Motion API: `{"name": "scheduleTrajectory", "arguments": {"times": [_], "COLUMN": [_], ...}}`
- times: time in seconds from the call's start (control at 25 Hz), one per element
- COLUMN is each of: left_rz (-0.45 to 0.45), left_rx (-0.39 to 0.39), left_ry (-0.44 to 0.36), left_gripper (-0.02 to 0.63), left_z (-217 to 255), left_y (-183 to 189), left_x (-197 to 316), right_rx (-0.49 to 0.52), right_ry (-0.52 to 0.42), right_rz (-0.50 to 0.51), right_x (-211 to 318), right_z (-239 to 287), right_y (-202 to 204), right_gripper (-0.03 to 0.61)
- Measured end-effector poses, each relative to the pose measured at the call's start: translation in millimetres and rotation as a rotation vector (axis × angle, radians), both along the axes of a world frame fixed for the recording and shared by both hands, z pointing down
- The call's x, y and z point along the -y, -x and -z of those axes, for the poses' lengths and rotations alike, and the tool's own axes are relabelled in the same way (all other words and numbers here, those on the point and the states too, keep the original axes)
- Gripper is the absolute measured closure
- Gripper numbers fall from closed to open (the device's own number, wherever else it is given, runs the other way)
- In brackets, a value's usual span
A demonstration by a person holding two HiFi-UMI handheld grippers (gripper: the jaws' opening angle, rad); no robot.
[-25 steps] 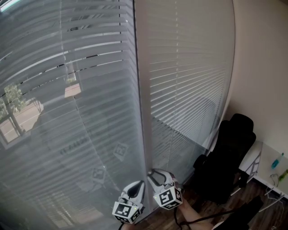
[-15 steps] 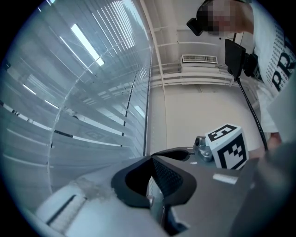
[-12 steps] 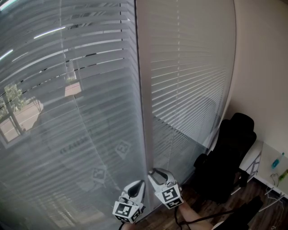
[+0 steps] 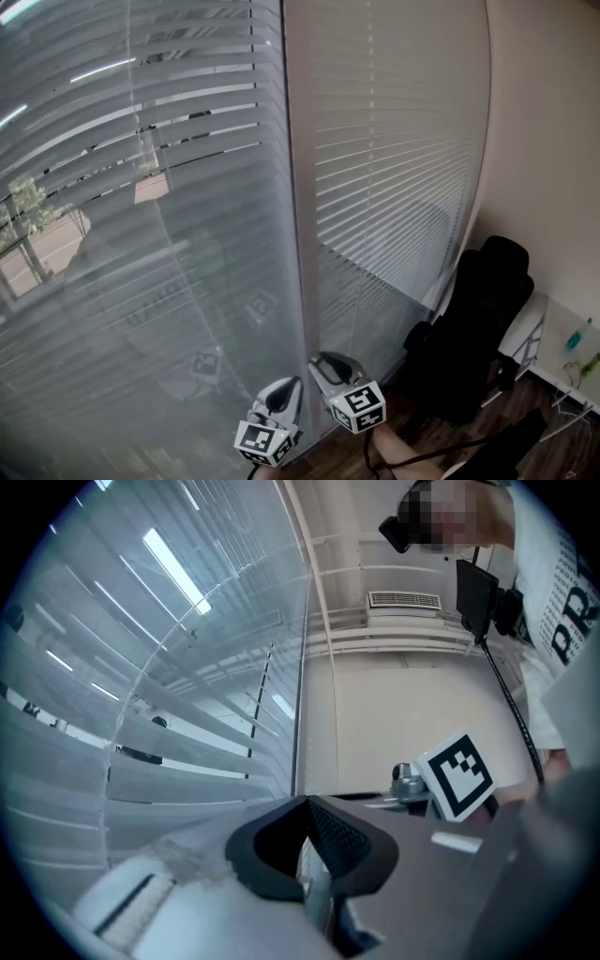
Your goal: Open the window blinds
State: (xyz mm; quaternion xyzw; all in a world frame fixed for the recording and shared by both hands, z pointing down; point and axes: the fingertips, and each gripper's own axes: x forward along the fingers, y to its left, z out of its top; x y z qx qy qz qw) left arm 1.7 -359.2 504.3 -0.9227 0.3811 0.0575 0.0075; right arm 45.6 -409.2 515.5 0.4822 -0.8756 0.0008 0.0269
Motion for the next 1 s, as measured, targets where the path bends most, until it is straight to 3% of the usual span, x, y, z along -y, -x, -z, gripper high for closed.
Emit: {"name": "scheduleTrajectory", "arguments": {"times": [0.28,0.48,0.64,0.88,1.0], "left_rz": [-0.008,-0.018,-0.016,-0.018,-0.024], "left_rx": [0.003,0.008,0.01,0.014,0.014], "left_ry": [0.002,0.005,0.007,0.001,-0.001], "left_gripper": [0.62,0.62,0.62,0.62,0.62], "left_z": [0,-1,0,1,1], "left_y": [-1,-2,1,0,-3], "left_x": [-1,-2,-4,-4,-3], "right_rx": [0.11,0.121,-0.011,-0.358,-0.422], "right_ry": [0.049,0.041,-0.022,-0.152,-0.16], "right_rz": [0.005,0.002,-0.013,-0.02,-0.014], "right_x": [2,2,-2,-6,-4], "right_z": [1,1,1,4,1], "right_y": [-2,-2,-3,5,9], "right_gripper": [0.445,0.444,0.438,0.41,0.411]}}
